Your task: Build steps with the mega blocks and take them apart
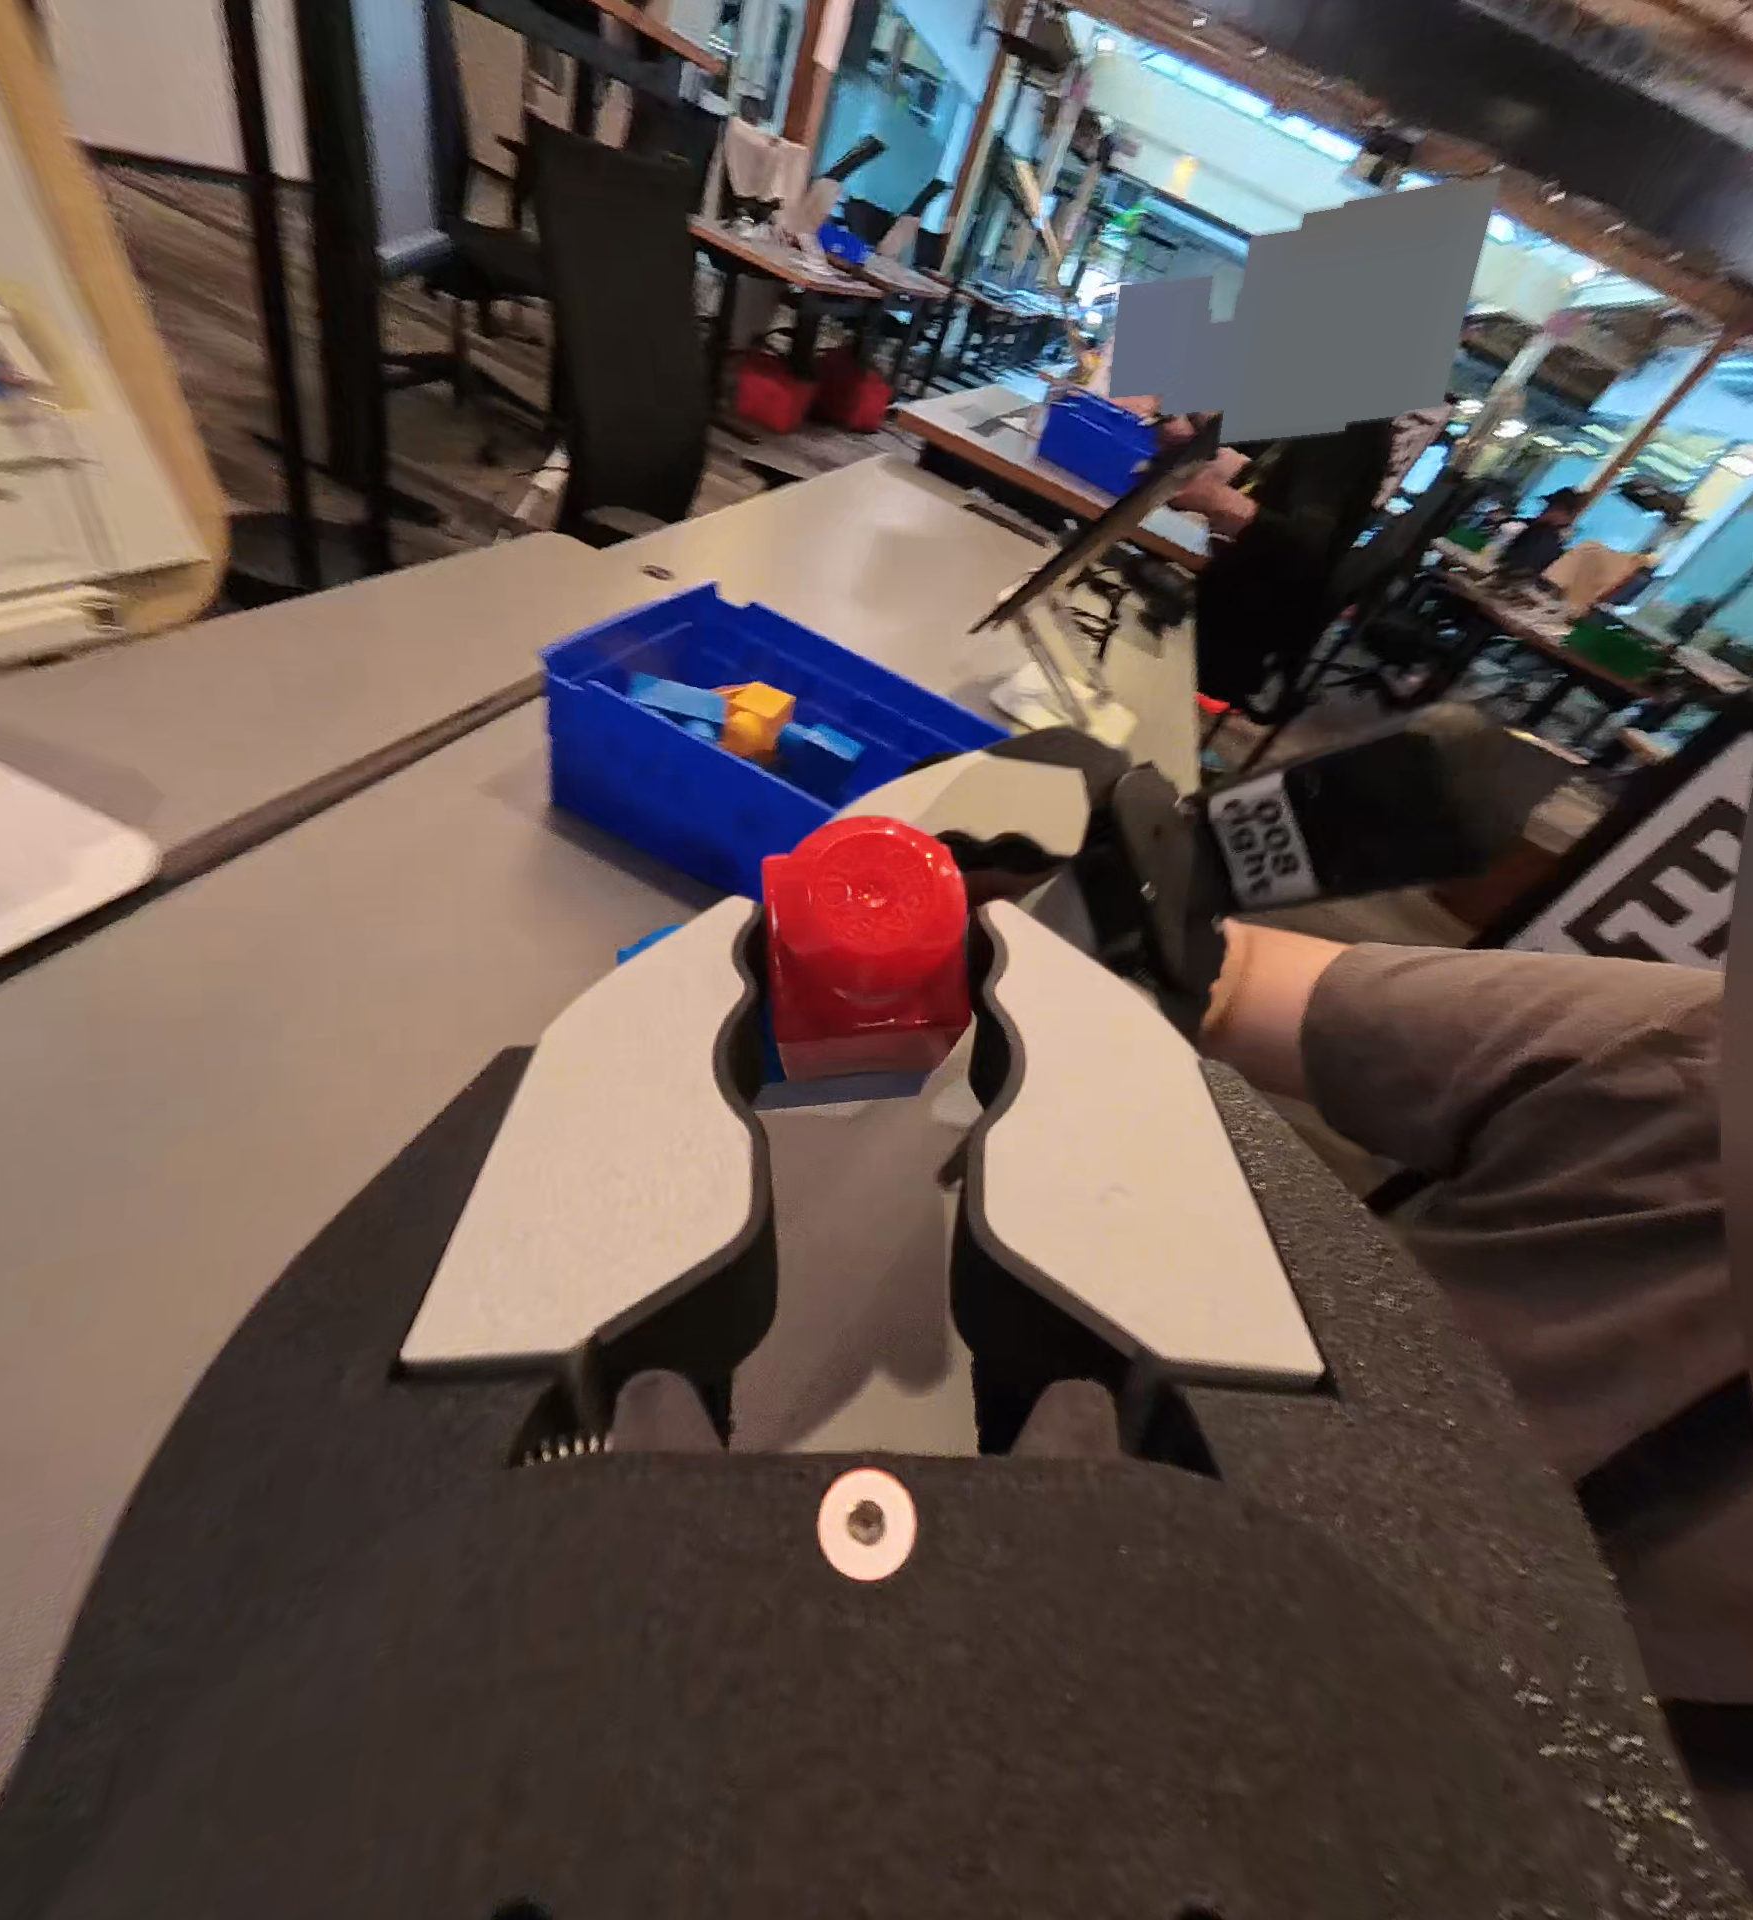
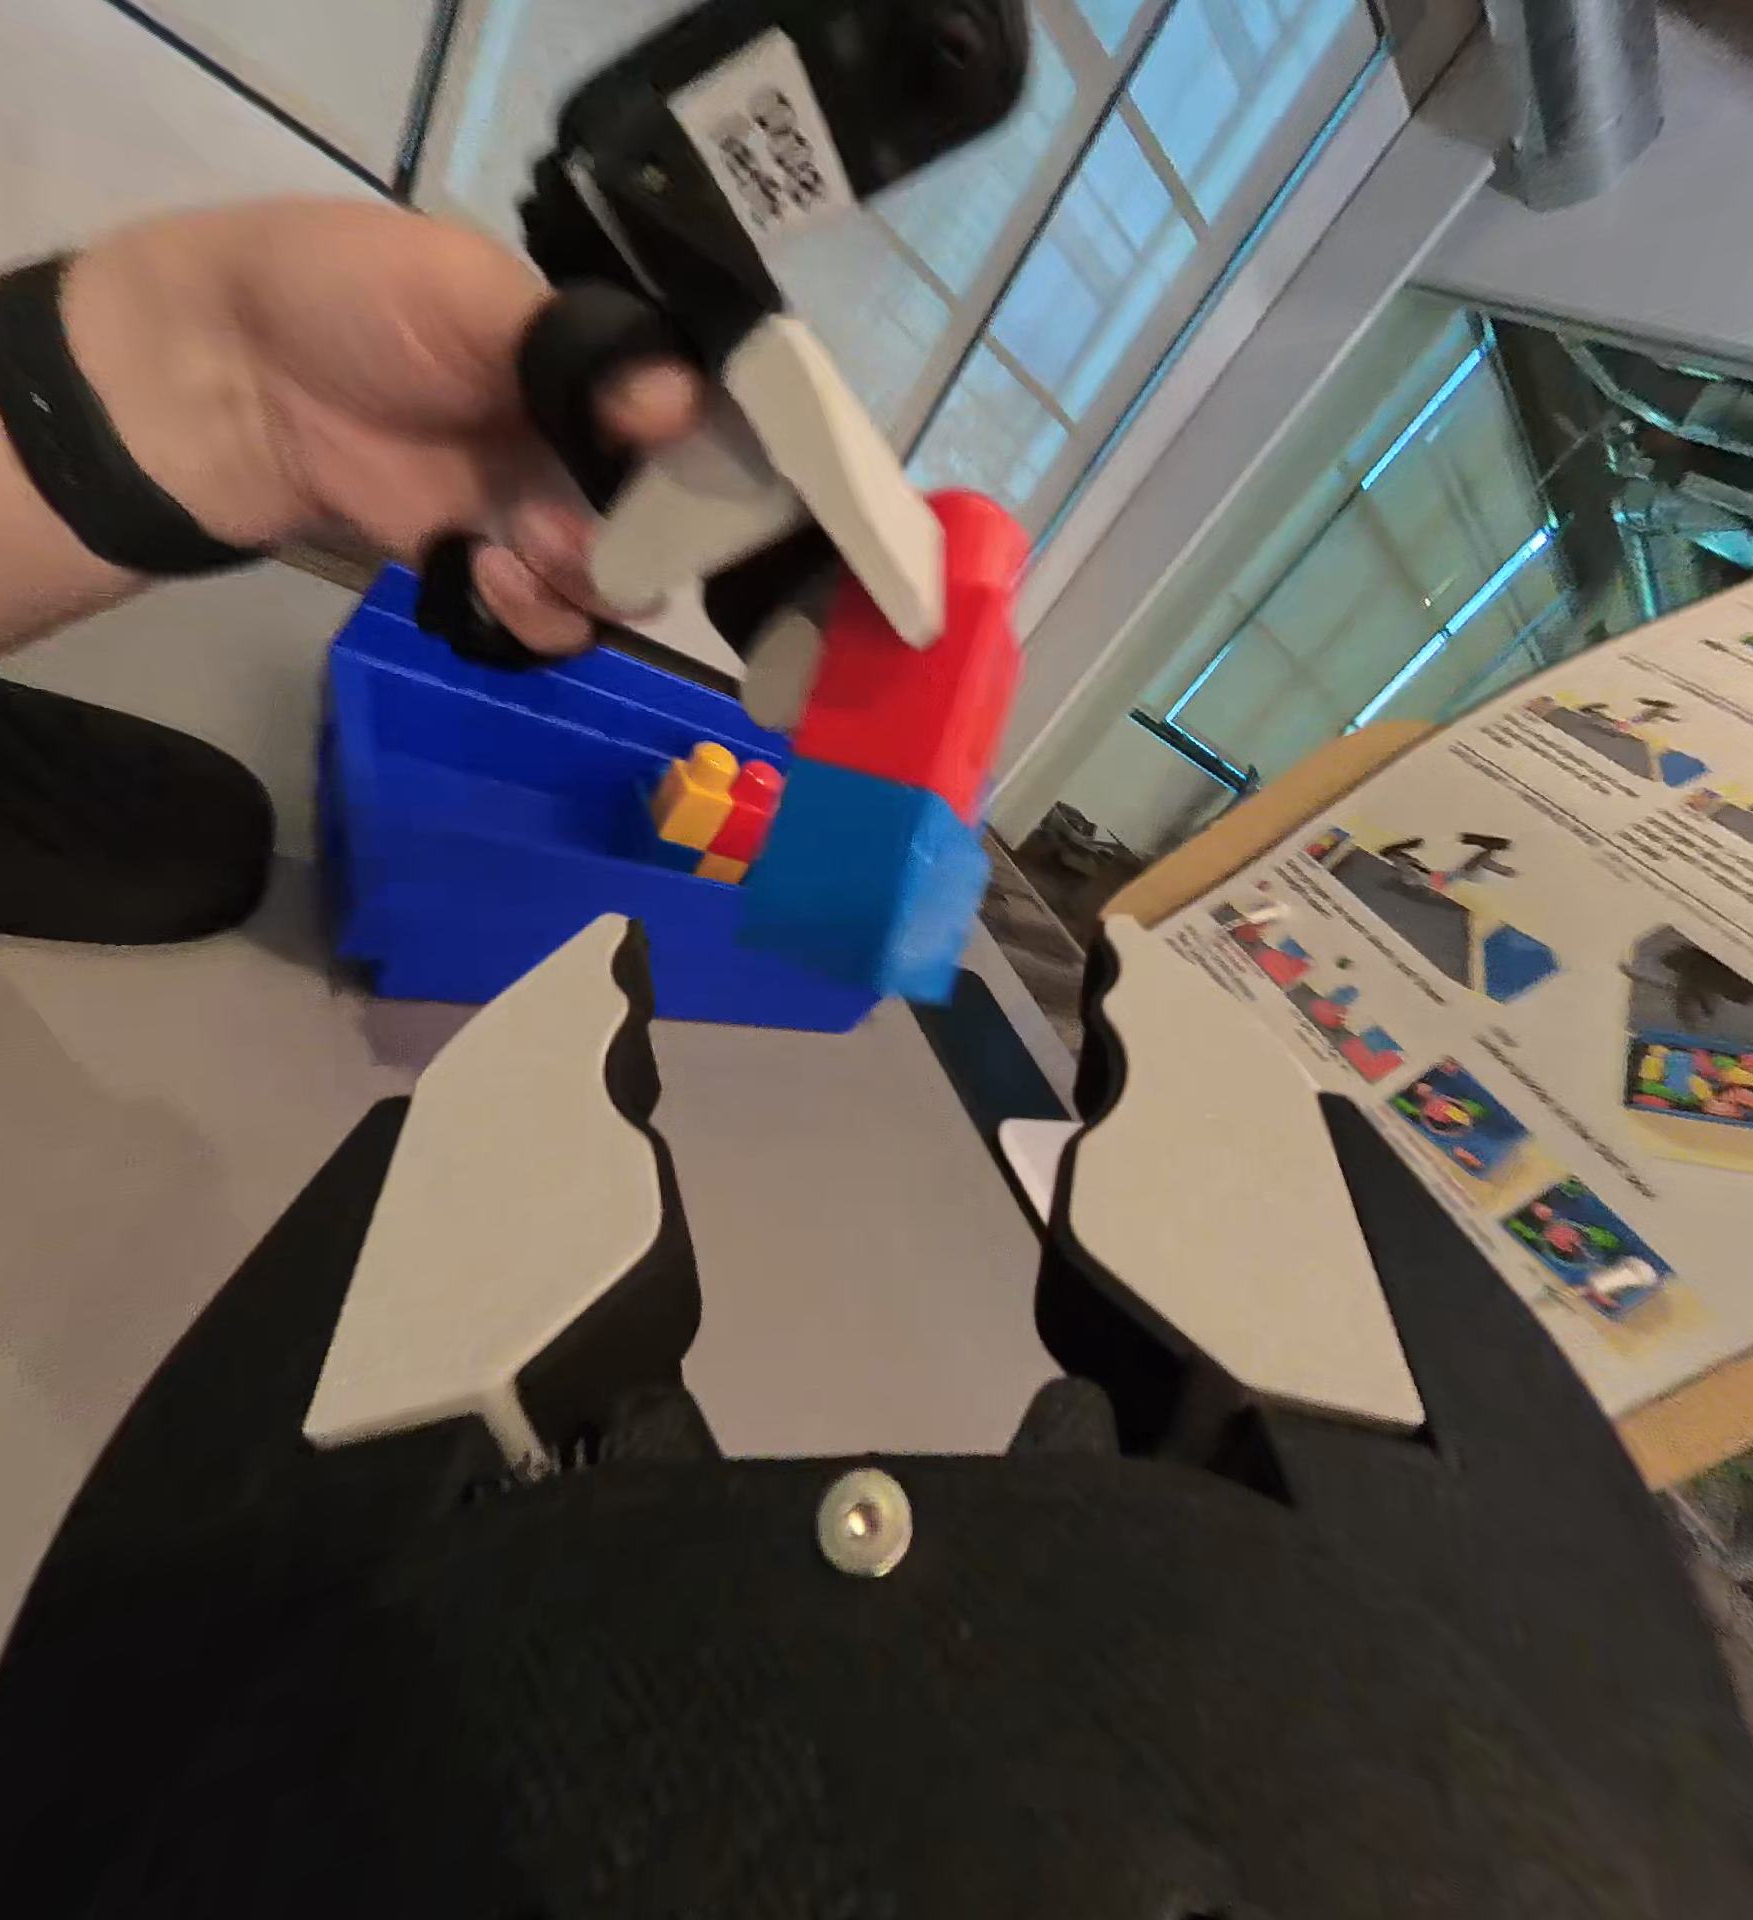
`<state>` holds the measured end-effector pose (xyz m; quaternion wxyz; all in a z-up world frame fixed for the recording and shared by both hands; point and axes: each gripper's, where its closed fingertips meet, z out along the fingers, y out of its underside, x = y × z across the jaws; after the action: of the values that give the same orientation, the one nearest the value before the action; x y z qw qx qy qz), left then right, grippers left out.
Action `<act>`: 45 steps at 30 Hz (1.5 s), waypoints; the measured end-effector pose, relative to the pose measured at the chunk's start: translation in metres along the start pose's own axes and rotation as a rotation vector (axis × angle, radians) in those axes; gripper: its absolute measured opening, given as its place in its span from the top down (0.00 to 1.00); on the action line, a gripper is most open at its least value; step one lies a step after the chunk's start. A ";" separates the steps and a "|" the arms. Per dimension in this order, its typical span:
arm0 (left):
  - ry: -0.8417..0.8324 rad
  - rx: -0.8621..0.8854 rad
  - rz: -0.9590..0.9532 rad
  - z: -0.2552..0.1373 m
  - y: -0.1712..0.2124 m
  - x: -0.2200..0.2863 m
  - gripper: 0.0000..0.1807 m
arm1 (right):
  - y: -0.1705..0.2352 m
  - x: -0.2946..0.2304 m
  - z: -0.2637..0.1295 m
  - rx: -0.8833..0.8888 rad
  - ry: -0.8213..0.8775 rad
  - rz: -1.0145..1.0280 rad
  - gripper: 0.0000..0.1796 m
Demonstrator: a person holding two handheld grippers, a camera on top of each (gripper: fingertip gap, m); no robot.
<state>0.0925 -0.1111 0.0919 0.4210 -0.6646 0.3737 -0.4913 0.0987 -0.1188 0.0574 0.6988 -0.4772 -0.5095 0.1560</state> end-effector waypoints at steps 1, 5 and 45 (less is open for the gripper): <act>0.032 0.007 -0.019 0.006 0.001 0.005 0.80 | 0.002 0.000 0.002 -0.010 0.050 -0.022 0.56; 0.025 0.012 0.028 0.012 0.003 0.007 0.79 | 0.012 0.009 -0.002 -0.045 0.148 -0.098 0.77; 0.095 -0.133 0.181 0.020 0.033 0.004 0.80 | 0.238 0.186 -0.178 -0.848 0.088 0.638 0.70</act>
<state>0.1102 -0.1234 0.0591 0.4004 -0.6305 0.4834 -0.4566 0.3961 0.0398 -0.0384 0.3829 -0.8552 -0.3277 0.1210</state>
